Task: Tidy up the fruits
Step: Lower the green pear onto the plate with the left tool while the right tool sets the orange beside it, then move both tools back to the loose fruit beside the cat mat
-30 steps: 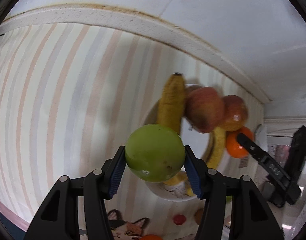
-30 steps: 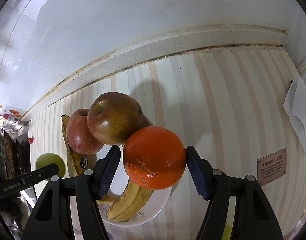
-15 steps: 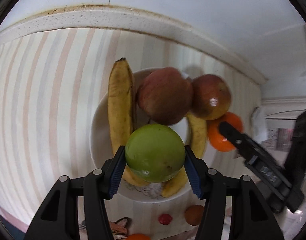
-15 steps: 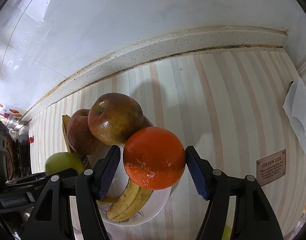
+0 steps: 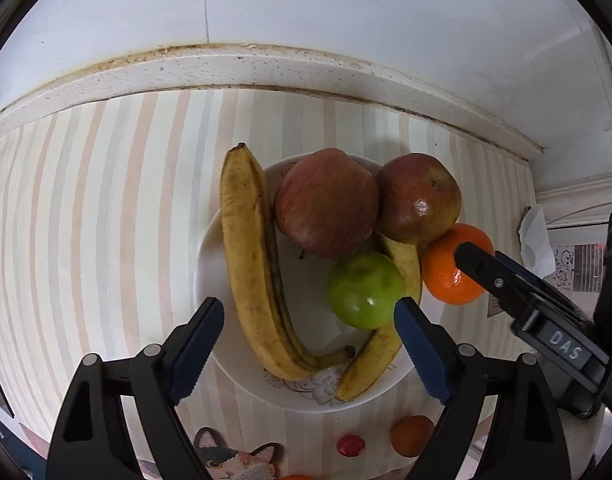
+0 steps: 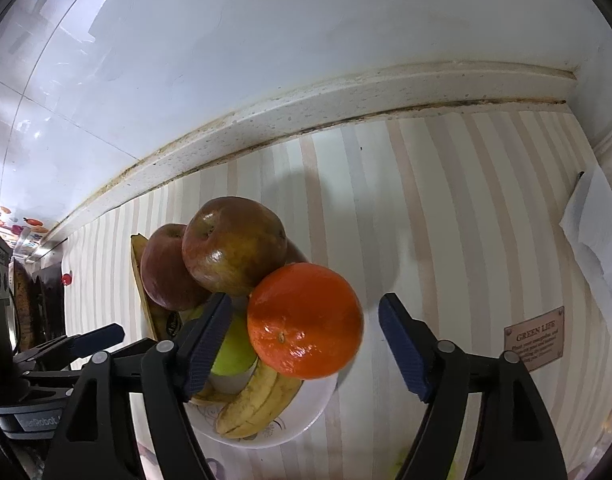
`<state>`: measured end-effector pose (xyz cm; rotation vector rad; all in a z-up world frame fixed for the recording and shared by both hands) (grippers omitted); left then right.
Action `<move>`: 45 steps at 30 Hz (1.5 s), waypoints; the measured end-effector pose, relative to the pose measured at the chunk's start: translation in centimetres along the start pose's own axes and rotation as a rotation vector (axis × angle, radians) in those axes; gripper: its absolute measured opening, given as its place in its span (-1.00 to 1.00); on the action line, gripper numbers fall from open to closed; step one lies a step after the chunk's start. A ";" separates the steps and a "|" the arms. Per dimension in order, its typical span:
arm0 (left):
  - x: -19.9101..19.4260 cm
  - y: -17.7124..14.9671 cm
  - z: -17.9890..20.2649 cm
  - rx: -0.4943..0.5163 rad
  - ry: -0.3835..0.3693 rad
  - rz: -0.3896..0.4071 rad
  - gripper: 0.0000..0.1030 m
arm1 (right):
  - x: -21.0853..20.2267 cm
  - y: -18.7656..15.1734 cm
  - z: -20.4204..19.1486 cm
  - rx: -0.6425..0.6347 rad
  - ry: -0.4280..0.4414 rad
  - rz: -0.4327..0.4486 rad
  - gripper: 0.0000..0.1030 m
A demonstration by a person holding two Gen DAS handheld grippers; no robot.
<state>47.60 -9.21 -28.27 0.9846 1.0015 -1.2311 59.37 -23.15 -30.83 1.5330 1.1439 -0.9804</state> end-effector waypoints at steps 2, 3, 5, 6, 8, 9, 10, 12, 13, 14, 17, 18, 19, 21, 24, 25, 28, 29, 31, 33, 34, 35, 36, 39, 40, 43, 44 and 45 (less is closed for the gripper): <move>-0.4 -0.3 -0.2 0.002 0.018 0.017 0.69 | -0.6 -0.2 0.0 -0.007 -0.010 0.000 0.74; -0.7 -0.5 -0.2 0.008 0.034 0.030 0.69 | -1.0 -0.4 -0.1 -0.014 -0.020 -0.001 0.76; -1.4 -1.1 -0.4 0.016 0.064 0.057 0.69 | -1.7 -1.0 -0.4 -0.037 -0.056 -0.003 0.84; -1.6 -1.4 -0.5 0.019 0.074 0.067 0.69 | -2.1 -1.3 -0.6 -0.051 -0.076 -0.003 0.85; -2.4 -2.4 -0.7 0.026 0.099 0.091 0.69 | -2.9 -2.2 -1.2 -0.084 -0.097 -0.003 0.85; -2.6 -2.7 -0.7 0.030 0.112 0.100 0.69 | -3.4 -2.8 -1.6 -0.098 -0.105 -0.001 0.85; -2.9 -3.3 -0.8 0.039 0.129 0.109 0.69 | -3.8 -3.3 -1.9 -0.109 -0.110 0.003 0.85; -3.7 -4.4 -0.9 0.050 0.151 0.128 0.69 | -4.6 -4.5 -2.6 -0.134 -0.129 0.013 0.86; -4.1 -4.8 -0.9 0.056 0.155 0.134 0.69 | -5.2 -5.2 -3.0 -0.146 -0.131 0.020 0.86; -4.5 -5.4 -1.0 0.060 0.157 0.137 0.69 | -5.6 -5.7 -3.2 -0.151 -0.131 0.026 0.86; -5.7 -7.0 -0.9 0.064 0.160 0.156 0.69 | -6.8 -7.2 -3.9 -0.165 -0.144 0.046 0.86; -6.2 -7.6 -0.7 0.067 0.162 0.166 0.69 | -7.3 -7.7 -4.0 -0.165 -0.146 0.052 0.86; -6.6 -8.0 -0.7 0.067 0.162 0.175 0.69 | -7.7 -8.1 -4.2 -0.167 -0.143 0.056 0.86; -7.5 -8.9 -0.5 0.067 0.158 0.192 0.69 | -9.0 -9.0 -4.7 -0.177 -0.139 0.073 0.86; -8.5 -10.2 -0.3 0.064 0.147 0.208 0.69 | -11.2 -10.2 -5.5 -0.192 -0.131 0.105 0.86; -8.8 -10.6 -0.2 0.063 0.139 0.209 0.69 | -11.7 -10.4 -5.7 -0.195 -0.132 0.116 0.86; -10.0 -12.1 0.1 0.062 0.136 0.230 0.69 | -13.8 -11.3 -6.4 -0.214 -0.141 0.159 0.86; -10.2 -12.4 0.3 0.063 0.135 0.235 0.69 | -14.6 -11.6 -6.6 -0.220 -0.142 0.173 0.86; -11.1 -13.3 0.4 0.062 0.131 0.251 0.69 | -15.8 -12.2 -7.0 -0.225 -0.141 0.193 0.86; -12.0 -14.1 0.5 0.064 0.137 0.271 0.69 | -16.9 -12.9 -7.2 -0.218 -0.121 0.203 0.86; -12.4 -14.4 0.6 0.065 0.136 0.278 0.69 | -17.3 -13.1 -7.2 -0.217 -0.115 0.207 0.86; -12.8 -14.7 0.6 0.065 0.133 0.284 0.69 | -17.8 -13.5 -7.3 -0.218 -0.109 0.213 0.86; -13.1 -15.0 0.7 0.067 0.132 0.287 0.69 | -18.3 -13.7 -7.4 -0.214 -0.102 0.220 0.86; -14.0 -16.0 0.9 0.066 0.120 0.297 0.69 | -19.5 -14.7 -7.1 -0.191 -0.056 0.221 0.86; -14.1 -16.3 0.9 0.068 0.122 0.296 0.69 | -19.6 -15.1 -6.8 -0.183 -0.043 0.210 0.86; -13.3 -17.1 0.7 0.074 0.132 0.271 0.69 | -18.3 -16.2 -5.7 -0.158 -0.022 0.157 0.86; -12.6 -17.5 0.5 0.077 0.140 0.251 0.69 | -17.4 -16.5 -5.1 -0.149 -0.024 0.132 0.86; -11.4 -17.9 0.3 0.079 0.146 0.213 0.69 | -16.4 -17.0 -4.4 -0.140 -0.028 0.103 0.86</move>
Point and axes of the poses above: each gripper's, at about its wrist camera, not at the fingertips, and x roughly the way its jaws point, z to its right, y to its top, the point moved 1 cm from there along x, roughly the way its jaws point, and after that the axes turned 5 degrees about -x, right-handed, at the moved point
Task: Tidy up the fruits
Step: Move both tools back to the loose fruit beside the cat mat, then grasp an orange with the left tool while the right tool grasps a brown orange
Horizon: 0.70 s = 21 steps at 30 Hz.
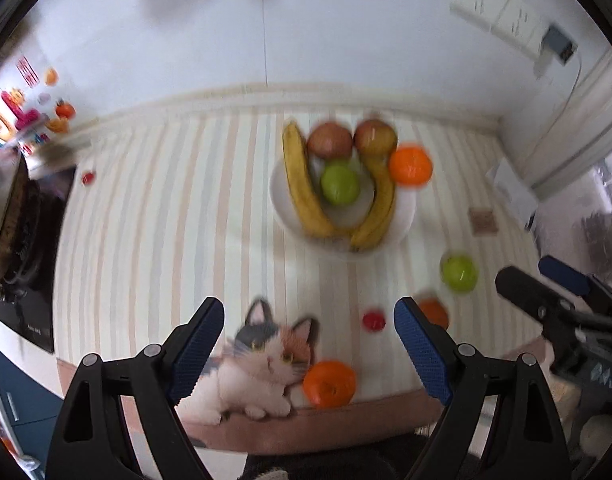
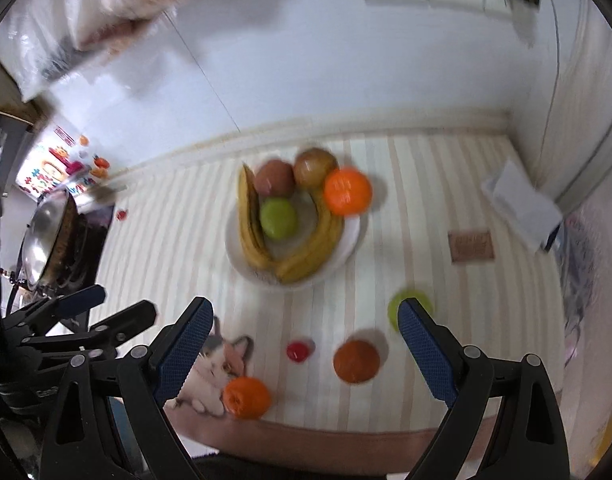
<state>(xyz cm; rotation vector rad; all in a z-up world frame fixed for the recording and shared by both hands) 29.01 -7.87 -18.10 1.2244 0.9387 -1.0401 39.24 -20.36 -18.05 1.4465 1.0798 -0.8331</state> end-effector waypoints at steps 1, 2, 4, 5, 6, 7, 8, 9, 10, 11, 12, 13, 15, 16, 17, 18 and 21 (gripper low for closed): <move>1.1 -0.6 -0.1 0.003 0.007 -0.032 0.69 | 0.9 -0.5 0.5 0.005 0.003 -0.021 0.86; 2.3 -1.4 -0.2 0.009 0.014 -0.073 0.69 | 2.2 -1.2 1.3 0.022 0.015 -0.052 0.86; 4.8 -2.9 -0.2 0.018 0.007 -0.161 0.69 | 4.5 -2.7 2.6 0.061 0.034 -0.112 0.86; 6.0 -3.6 -0.2 0.019 0.003 -0.199 0.69 | 5.3 -3.1 3.1 0.074 0.040 -0.126 0.85; 7.3 -4.4 0.0 0.021 -0.002 -0.242 0.69 | 6.1 -3.7 3.6 0.084 0.040 -0.139 0.80; 8.7 -5.2 0.1 0.018 -0.019 -0.289 0.69 | 7.1 -4.2 4.1 0.092 0.037 -0.156 0.76; 9.7 -5.9 0.3 0.013 -0.034 -0.326 0.69 | 7.8 -4.7 4.4 0.101 0.035 -0.168 0.66; 10.5 -6.5 0.5 0.009 -0.038 -0.350 0.69 | 8.5 -5.0 4.8 0.106 0.037 -0.176 0.57; 11.4 -6.9 0.6 0.003 -0.048 -0.372 0.69 | 9.1 -5.3 5.0 0.107 0.037 -0.188 0.54; 12.2 -7.3 0.8 0.000 -0.053 -0.393 0.69 | 9.8 -5.6 5.3 0.110 0.034 -0.199 0.53; 13.1 -7.7 1.0 -0.009 -0.056 -0.414 0.69 | 10.6 -5.9 5.4 0.110 0.033 -0.211 0.53; 13.7 -8.0 1.1 -0.016 -0.064 -0.423 0.69 | 11.1 -6.1 5.5 0.110 0.035 -0.218 0.53; 14.9 -8.3 1.3 -0.024 -0.063 -0.440 0.62 | 12.4 -6.4 5.6 0.107 0.044 -0.240 0.53; 15.3 -8.4 1.3 -0.028 -0.069 -0.446 0.37 | 12.9 -6.4 5.6 0.107 0.047 -0.248 0.52; 15.6 -8.5 1.3 -0.034 -0.058 -0.442 0.20 | 13.5 -6.5 5.6 0.107 0.051 -0.253 0.52; 15.6 -8.5 1.3 -0.040 -0.060 -0.433 0.20 | 14.0 -6.6 5.5 0.102 0.054 -0.260 0.47; 15.4 -8.4 1.3 -0.049 -0.070 -0.412 0.19 | 15.3 -6.6 5.5 0.099 0.061 -0.268 0.23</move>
Point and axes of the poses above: each gripper's, at about its wrist camera, not at the fingertips, and x roughly the way its jaws point, z to its right, y to its top, the point moved 1 cm from there along x, roughly the way its jaws point, and after that the axes turned 5 degrees about -x, right-handed, at the moved point
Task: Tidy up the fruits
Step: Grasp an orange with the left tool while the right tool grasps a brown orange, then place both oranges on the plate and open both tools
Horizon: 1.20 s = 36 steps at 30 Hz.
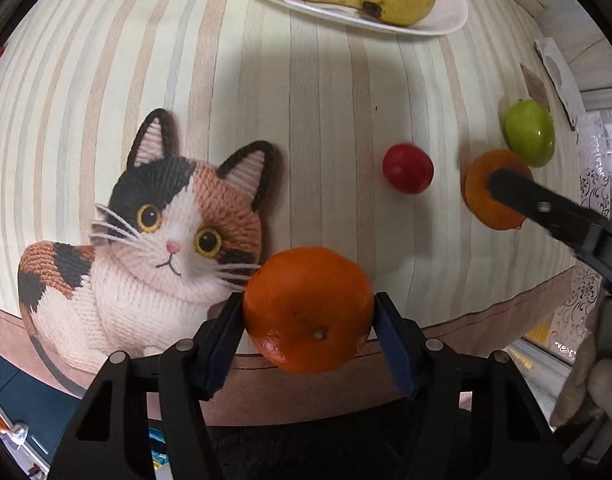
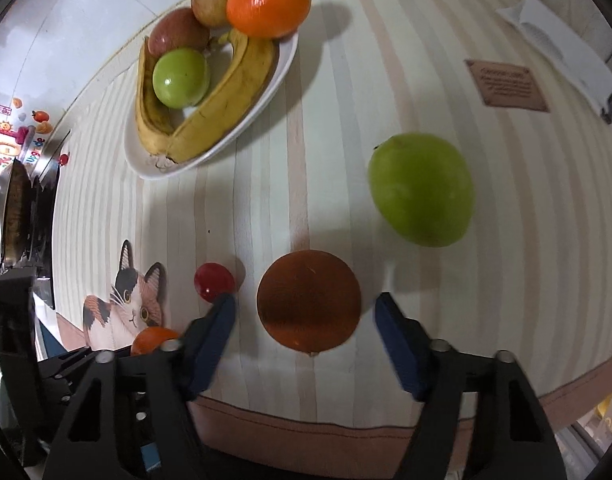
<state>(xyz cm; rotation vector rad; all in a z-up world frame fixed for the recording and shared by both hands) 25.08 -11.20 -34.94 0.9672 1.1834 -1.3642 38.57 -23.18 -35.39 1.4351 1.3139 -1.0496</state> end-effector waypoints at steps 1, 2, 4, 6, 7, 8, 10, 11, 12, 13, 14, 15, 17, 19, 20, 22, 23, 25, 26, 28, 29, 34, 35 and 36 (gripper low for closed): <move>-0.1 0.0 -0.1 0.002 0.008 0.009 0.19 | 0.2 0.1 0.0 -0.005 0.001 0.009 0.16; -0.2 0.0 0.0 0.005 0.019 0.021 0.19 | 0.3 0.1 -0.1 -0.012 0.004 0.017 0.16; -0.6 0.0 -0.4 -0.004 0.018 0.032 0.19 | 0.3 0.2 -0.4 -0.023 -0.002 0.025 0.15; -1.1 0.2 -0.7 -0.017 0.013 0.046 0.18 | 0.2 0.3 -0.5 -0.026 -0.001 0.030 0.15; -1.5 0.3 -1.0 -0.021 0.009 0.056 0.18 | 0.1 0.3 -0.6 -0.028 0.001 0.032 0.15; -1.8 0.5 -1.1 -0.026 0.008 0.064 0.18 | 0.0 0.4 -0.6 -0.030 0.002 0.033 0.14; -2.7 0.9 -1.2 -0.030 0.006 0.088 0.18 | -0.3 0.6 -0.8 -0.026 0.015 0.044 0.14; -3.3 1.4 -1.3 -0.037 0.000 0.101 0.18 | -0.5 0.8 -0.9 -0.025 0.016 0.053 0.14; -3.9 2.1 -1.3 -0.042 -0.007 0.110 0.18 | -0.8 1.0 -1.0 -0.024 0.020 0.061 0.14; -4.5 2.7 -1.4 -0.045 -0.012 0.122 0.18 | -1.0 1.3 -1.2 -0.027 0.027 0.069 0.14; -5.2 3.3 -1.6 -0.053 -0.017 0.137 0.18 | -1.3 1.5 -1.3 -0.026 0.032 0.076 0.14; -5.7 3.7 -1.6 -0.059 -0.022 0.146 0.18 | -1.6 1.7 -1.4 -0.025 0.037 0.085 0.14; -7.0 4.9 -2.0 -0.073 -0.041 0.168 0.18 | -2.3 2.4 -1.8 -0.028 0.046 0.108 0.14; -8.3 6.4 -2.7 -0.092 -0.059 0.194 0.18 | -3.1 3.4 -2.2 -0.022 0.059 0.133 0.14; -8.9 7.0 -2.9 -0.101 -0.065 0.205 0.18 | -3.4 3.8 -2.4 -0.019 0.065 0.142 0.14; -9.8 8.6 -3.7 -0.120 -0.083 0.222 0.18 | -4.3 5.2 -2.7 -0.015 0.075 0.165 0.14; -10.2 9.5 -4.4 -0.127 -0.092 0.227 0.18 | -4.6 6.0 -2.9 -0.013 0.077 0.178 0.14; -11.0 11.3 -4.9 -0.140 -0.109 0.242 0.19 | -5.1 7.4 -3.3 -0.012 0.078 0.201 0.14; -11.1 11.9 -4.9 -0.142 -0.113 0.245 0.19 | -5.2 8.3 -3.6 -0.012 0.074 0.215 0.14; -11.3 13.9 -5.4 -0.149 -0.122 0.248 0.19 | -5.1 9.8 -3.8 -0.008 0.066 0.229 0.14; -11.2 14.9 -5.4 -0.155 -0.126 0.243 0.19 | -5.1 10.4 -3.8 -0.006 0.064 0.230 0.14; -9.9 18.5 -5.7 -0.181 -0.137 0.210 0.19 | -3.3 13.1 -3.7 0.003 0.026 0.223 0.14; -9.7 18.9 -5.6 -0.183 -0.137 0.208 0.19 | -3.0 13.4 -3.4 0.004 0.018 0.219 0.14; -9.4 19.3 -5.6 -0.184 -0.134 0.206 0.19 | -2.7 13.7 -3.3 0.006 0.012 0.217 0.14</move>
Point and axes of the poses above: each gripper's, at about its wrist camera, not at the fingertips, and x roughly the way its jaws point, z to its right, y to its top, the point moved 1 cm from there along x, roughly the way its jaws point, and after that the axes turned 5 degrees about -x, right-handed, at the moved point
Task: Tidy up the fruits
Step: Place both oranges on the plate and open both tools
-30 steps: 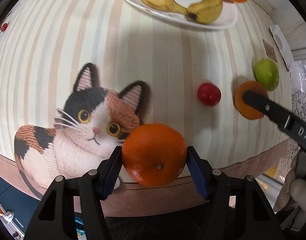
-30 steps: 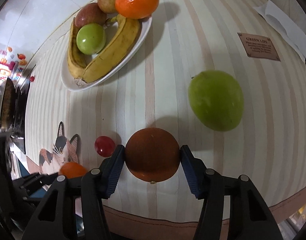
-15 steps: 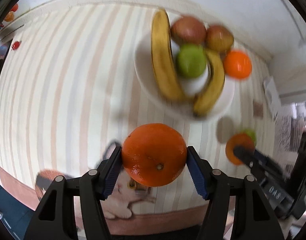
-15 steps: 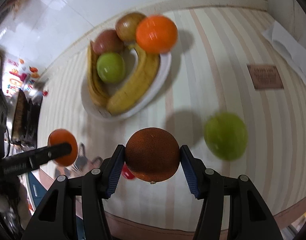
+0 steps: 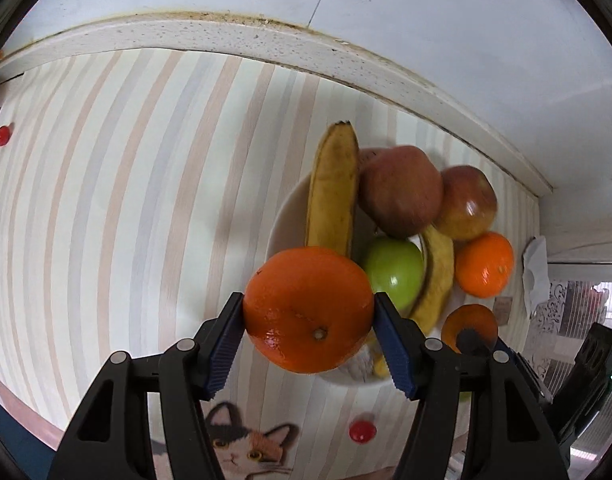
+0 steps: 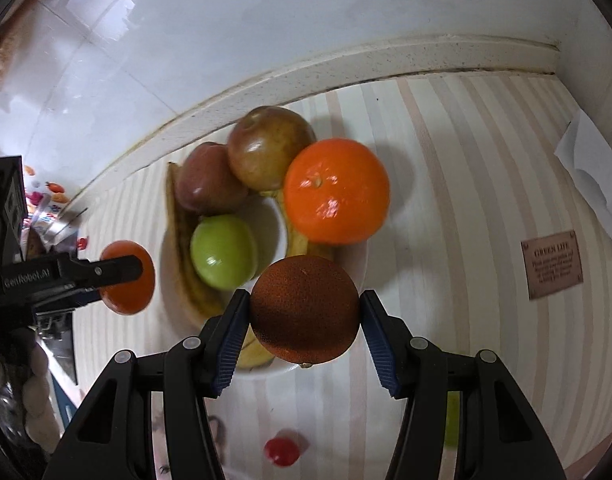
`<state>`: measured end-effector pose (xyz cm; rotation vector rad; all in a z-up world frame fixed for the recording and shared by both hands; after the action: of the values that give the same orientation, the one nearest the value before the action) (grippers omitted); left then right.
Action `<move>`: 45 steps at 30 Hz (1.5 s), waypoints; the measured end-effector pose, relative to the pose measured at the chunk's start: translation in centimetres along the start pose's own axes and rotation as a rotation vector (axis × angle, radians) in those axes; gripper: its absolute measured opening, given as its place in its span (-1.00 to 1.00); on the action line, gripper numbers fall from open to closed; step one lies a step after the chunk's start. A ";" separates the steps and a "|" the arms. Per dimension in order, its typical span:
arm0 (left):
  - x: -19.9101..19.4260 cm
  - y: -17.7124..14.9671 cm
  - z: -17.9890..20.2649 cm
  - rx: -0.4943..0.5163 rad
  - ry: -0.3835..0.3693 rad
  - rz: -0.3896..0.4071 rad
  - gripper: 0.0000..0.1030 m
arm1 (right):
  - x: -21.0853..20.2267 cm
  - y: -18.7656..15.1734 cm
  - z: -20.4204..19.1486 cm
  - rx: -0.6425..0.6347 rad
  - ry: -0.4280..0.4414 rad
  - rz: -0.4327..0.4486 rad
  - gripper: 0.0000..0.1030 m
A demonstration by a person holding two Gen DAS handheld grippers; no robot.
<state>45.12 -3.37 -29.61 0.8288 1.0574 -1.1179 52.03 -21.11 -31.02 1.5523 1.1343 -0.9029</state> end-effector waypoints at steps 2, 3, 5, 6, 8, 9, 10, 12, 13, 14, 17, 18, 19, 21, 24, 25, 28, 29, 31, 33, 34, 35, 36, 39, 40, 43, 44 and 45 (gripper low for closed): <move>0.4 0.3 -0.2 -0.004 0.006 -0.001 0.19 | 0.5 0.1 0.3 0.002 -0.009 -0.004 0.14; 0.9 0.4 -0.3 -0.006 0.008 -0.008 0.19 | 0.7 0.0 0.4 0.002 -0.008 -0.001 0.14; 1.4 0.3 -0.6 -0.011 0.006 -0.023 0.20 | 0.7 0.0 0.4 -0.008 -0.010 0.006 0.14; 1.6 0.2 -0.7 -0.014 0.007 -0.020 0.21 | 0.7 -0.2 0.4 -0.010 -0.010 0.007 0.14; 1.8 0.1 -0.8 -0.009 0.011 -0.027 0.22 | 0.7 -0.3 0.6 -0.013 -0.005 0.012 0.14; 2.0 0.1 -0.8 -0.010 0.012 -0.033 0.22 | 0.8 -0.3 0.7 -0.012 -0.002 0.014 0.14; 2.1 0.0 -0.9 -0.010 0.011 -0.039 0.22 | 0.8 -0.4 0.7 -0.008 -0.001 0.015 0.14; 2.3 -0.1 -0.5 0.005 0.019 -0.036 0.22 | 0.8 -0.5 0.6 -0.012 0.001 0.016 0.14; 2.4 -0.2 -0.4 0.012 0.026 -0.037 0.22 | 0.8 -0.6 0.6 -0.017 -0.002 0.016 0.14; 2.4 -0.2 -0.2 0.020 0.035 -0.039 0.22 | 0.7 -0.6 0.6 -0.020 -0.003 0.015 0.15; 2.5 -0.3 0.3 0.036 0.054 -0.045 0.22 | 0.6 -0.8 0.6 -0.026 0.000 0.014 0.15; 2.6 -0.4 0.4 0.036 0.057 -0.047 0.22 | 0.6 -0.8 0.6 -0.023 0.006 0.014 0.15; 2.7 -0.5 0.3 0.036 0.060 -0.054 0.22 | 0.6 -0.9 0.7 -0.019 0.009 0.016 0.15; 2.9 -0.6 0.3 0.036 0.069 -0.066 0.22 | 0.6 -0.9 0.8 -0.014 0.018 0.018 0.16; 3.0 -0.7 0.5 0.030 0.070 -0.065 0.22 | 0.7 -0.8 0.9 -0.006 0.027 0.016 0.17; 2.9 -0.6 0.5 0.028 0.069 -0.063 0.22 | 0.7 -0.8 1.0 -0.002 0.031 0.014 0.19; 2.8 -0.5 0.4 0.027 0.064 -0.064 0.22 | 0.6 -0.7 1.0 0.005 0.041 0.016 0.29; 2.7 -0.5 0.4 0.026 0.061 -0.062 0.22 | 0.5 -0.6 1.0 0.005 0.040 0.016 0.35; 2.5 -0.4 0.3 0.027 0.059 -0.056 0.24 | 0.3 -0.5 0.9 0.003 0.035 0.017 0.46; 2.0 -0.5 0.3 0.034 0.057 -0.051 0.28 | 0.1 -0.4 0.8 0.001 0.032 0.016 0.52; 1.7 -0.5 0.4 0.035 0.058 -0.047 0.29 | 0.0 -0.4 0.7 0.002 0.027 0.015 0.53; 1.5 -0.6 0.5 0.037 0.058 -0.043 0.30 | -0.1 -0.2 0.6 0.002 0.028 0.014 0.54; 1.2 -0.6 0.5 0.040 0.059 -0.037 0.30 | -0.2 -0.1 0.6 0.003 0.028 0.014 0.55; 0.1 -0.9 0.7 0.047 0.060 -0.019 0.30 | -0.9 0.0 0.4 0.005 0.020 0.010 0.67; -0.3 -1.0 0.8 0.051 0.066 -0.010 0.30 | -1.1 0.0 0.4 0.002 0.015 0.006 0.71; -2.1 -2.1 1.4 0.082 0.084 0.046 0.52 | -2.1 -0.1 -0.2 -0.031 -0.037 -0.018 0.85; -2.8 -2.6 1.7 0.100 0.102 0.070 0.72 | -2.6 -0.3 -0.4 -0.045 -0.051 -0.018 0.85; -3.2 -3.1 1.9 0.112 0.112 0.083 0.75 | -3.1 -0.5 -0.7 -0.055 -0.059 -0.017 0.86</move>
<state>42.34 -4.96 -25.99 1.0253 1.0499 -1.0778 50.66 -21.15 -28.10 1.4649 1.1227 -0.9156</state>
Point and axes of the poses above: each gripper's, at about its wrist camera, not at the fingertips, and x roughly the way its jaws point, z to its right, y to its top, the point moved 1 cm from there along x, roughly the way its jaws point, and after that the axes turned 5 degrees about -x, right-handed, at the moved point
